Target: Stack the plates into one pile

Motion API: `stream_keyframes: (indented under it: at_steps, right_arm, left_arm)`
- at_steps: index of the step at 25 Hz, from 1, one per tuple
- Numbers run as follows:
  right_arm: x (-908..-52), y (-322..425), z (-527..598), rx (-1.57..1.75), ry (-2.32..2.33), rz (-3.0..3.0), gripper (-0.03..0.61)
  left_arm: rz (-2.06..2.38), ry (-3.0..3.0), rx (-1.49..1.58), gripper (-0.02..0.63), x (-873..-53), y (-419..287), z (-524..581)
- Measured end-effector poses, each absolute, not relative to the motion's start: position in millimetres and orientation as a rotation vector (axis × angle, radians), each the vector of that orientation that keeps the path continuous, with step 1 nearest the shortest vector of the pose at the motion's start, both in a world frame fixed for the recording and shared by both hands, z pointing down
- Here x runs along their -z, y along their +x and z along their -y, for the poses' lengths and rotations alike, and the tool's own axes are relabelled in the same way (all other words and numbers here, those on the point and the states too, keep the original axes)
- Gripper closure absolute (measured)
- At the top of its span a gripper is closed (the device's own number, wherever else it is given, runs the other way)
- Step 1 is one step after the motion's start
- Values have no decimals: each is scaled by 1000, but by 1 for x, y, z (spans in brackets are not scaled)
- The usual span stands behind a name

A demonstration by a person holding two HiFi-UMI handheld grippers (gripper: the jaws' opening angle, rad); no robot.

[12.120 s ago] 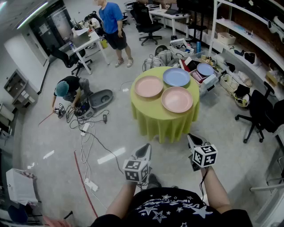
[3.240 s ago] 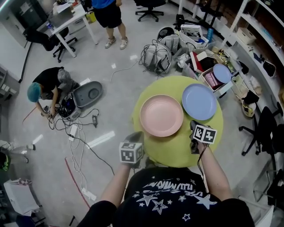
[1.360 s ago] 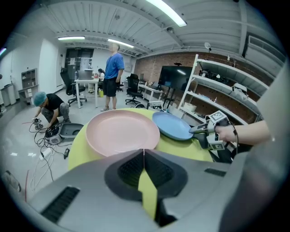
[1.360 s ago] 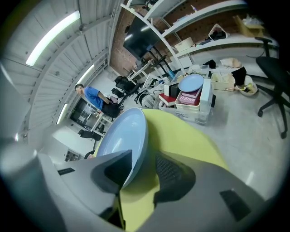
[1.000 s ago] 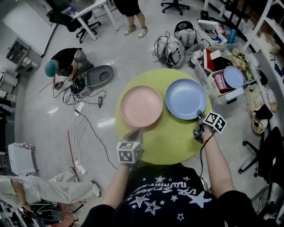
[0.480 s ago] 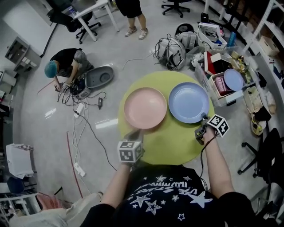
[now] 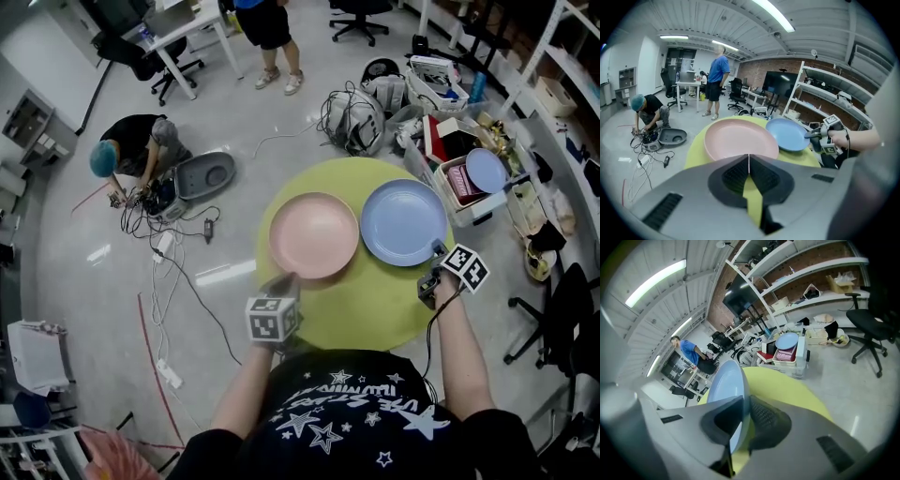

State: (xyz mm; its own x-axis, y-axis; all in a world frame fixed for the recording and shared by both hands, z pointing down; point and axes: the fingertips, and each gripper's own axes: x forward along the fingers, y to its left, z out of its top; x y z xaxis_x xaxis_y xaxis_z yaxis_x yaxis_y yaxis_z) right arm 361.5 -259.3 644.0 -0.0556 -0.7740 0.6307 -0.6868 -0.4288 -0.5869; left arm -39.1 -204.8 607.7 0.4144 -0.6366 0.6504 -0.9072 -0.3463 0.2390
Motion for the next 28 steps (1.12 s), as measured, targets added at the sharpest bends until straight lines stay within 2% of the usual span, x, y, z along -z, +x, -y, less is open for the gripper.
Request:
stream_keyframes:
  at_steps: [14, 28]
  right_arm:
    - [-591, 350, 243, 1379, -2041, -1603, 529]
    - [-602, 240, 248, 1523, -1880, -1770, 523]
  left_arm:
    - [1251, 2150, -599, 594, -604, -71, 214]
    - [1243, 2151, -578, 594, -608, -117, 211]
